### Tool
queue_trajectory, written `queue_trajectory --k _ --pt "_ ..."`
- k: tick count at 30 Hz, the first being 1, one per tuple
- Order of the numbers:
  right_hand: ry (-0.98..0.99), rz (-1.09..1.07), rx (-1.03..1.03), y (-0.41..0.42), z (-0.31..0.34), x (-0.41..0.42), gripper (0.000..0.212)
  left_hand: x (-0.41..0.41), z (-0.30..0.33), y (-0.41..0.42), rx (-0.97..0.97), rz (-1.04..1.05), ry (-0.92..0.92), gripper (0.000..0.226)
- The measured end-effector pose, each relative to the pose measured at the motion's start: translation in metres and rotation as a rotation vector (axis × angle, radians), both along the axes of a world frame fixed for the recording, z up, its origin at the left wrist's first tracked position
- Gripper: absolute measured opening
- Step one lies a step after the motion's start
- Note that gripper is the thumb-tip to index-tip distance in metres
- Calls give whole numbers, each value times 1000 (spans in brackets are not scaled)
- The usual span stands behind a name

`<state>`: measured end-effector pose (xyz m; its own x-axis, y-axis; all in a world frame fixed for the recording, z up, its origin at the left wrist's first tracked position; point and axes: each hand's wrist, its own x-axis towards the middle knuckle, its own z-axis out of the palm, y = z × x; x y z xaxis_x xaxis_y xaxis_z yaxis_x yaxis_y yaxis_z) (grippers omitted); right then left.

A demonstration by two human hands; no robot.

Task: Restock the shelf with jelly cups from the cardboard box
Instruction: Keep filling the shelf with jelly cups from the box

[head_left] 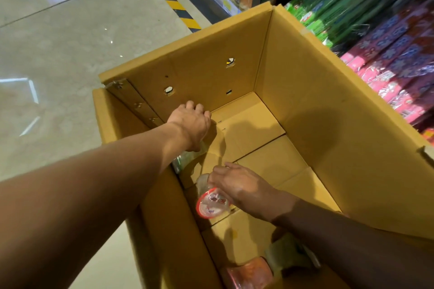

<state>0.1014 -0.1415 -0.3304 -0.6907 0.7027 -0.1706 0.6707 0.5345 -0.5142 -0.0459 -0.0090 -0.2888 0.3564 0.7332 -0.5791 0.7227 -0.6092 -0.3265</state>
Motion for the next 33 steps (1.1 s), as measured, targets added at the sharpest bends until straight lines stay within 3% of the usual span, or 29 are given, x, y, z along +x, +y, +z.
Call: queue_trajectory --k 7,14,20,26,33 --pt "91 -385 -201 4 36 15 16 4 36 -9 -80 165 -183 89" --pt "377 -778 -169 -6 129 27 14 2 142 -26 -55 195 -377 93" --pt "614 -1047 -255 -11 284 36 22 -2 296 -23 15 142 -501 106" --pt "778 -1250 -378 -7 464 44 11 1 496 -33 46 228 -608 90" --pt "820 -1370 -240 0 670 55 14 2 695 -46 69 175 -689 97"
